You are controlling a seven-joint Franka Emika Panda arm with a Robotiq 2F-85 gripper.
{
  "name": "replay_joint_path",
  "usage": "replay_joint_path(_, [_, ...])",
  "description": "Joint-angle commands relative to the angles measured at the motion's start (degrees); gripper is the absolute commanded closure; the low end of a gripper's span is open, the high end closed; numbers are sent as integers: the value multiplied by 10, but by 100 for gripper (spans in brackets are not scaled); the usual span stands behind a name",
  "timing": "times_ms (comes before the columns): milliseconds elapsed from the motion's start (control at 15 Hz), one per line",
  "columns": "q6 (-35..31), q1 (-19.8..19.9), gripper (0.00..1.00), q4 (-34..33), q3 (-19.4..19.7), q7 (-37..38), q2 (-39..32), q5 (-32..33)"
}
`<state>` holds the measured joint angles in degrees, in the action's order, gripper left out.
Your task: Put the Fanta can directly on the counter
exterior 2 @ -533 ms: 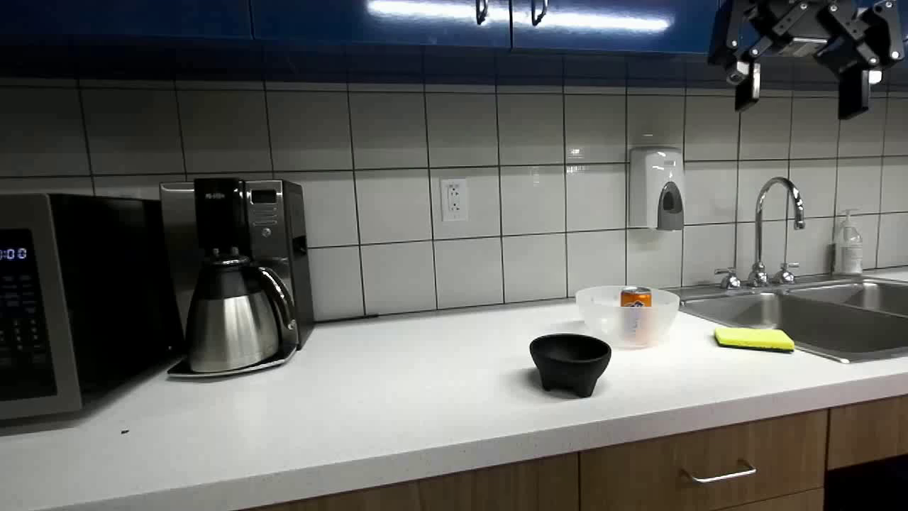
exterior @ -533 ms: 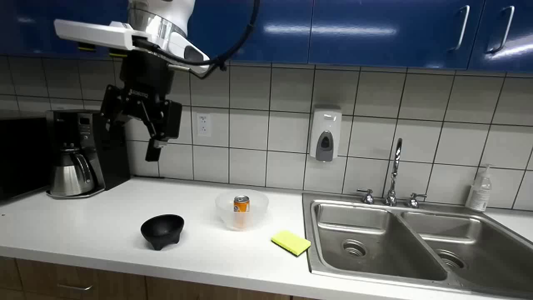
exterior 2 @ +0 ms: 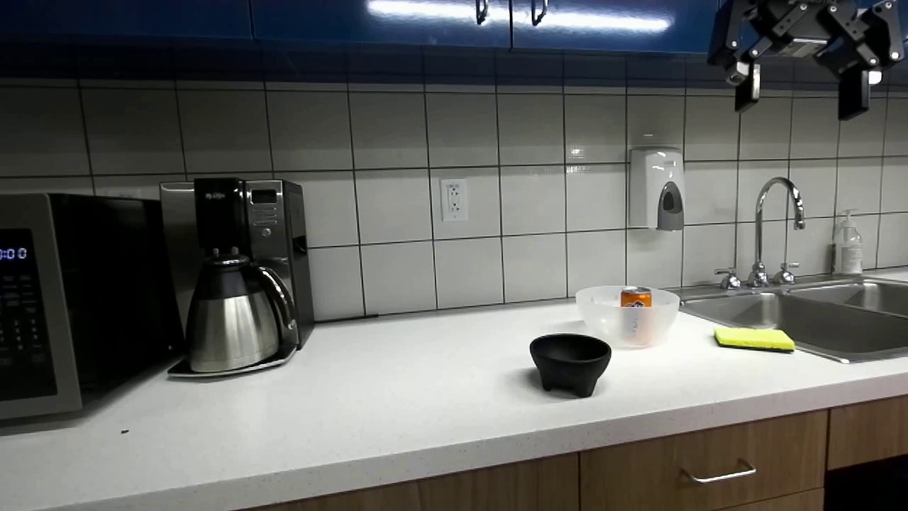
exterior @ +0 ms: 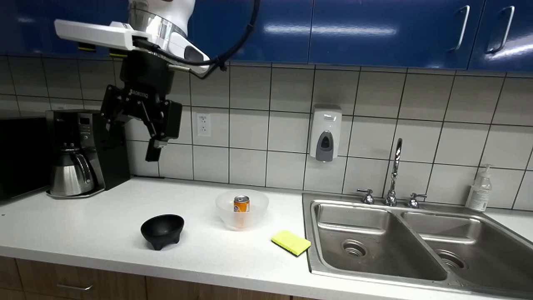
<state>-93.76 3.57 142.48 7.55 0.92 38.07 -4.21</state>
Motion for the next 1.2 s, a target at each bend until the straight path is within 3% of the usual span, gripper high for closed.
replay_joint_path(0, [1, 10, 0, -1, -8, -5, -1, -4])
replay_joint_path(667, [-22, 8, 0, 24, -12, -11, 11, -2])
replay_joint_path(1133, [-130, 13, 0, 60, 2, -40, -5, 14])
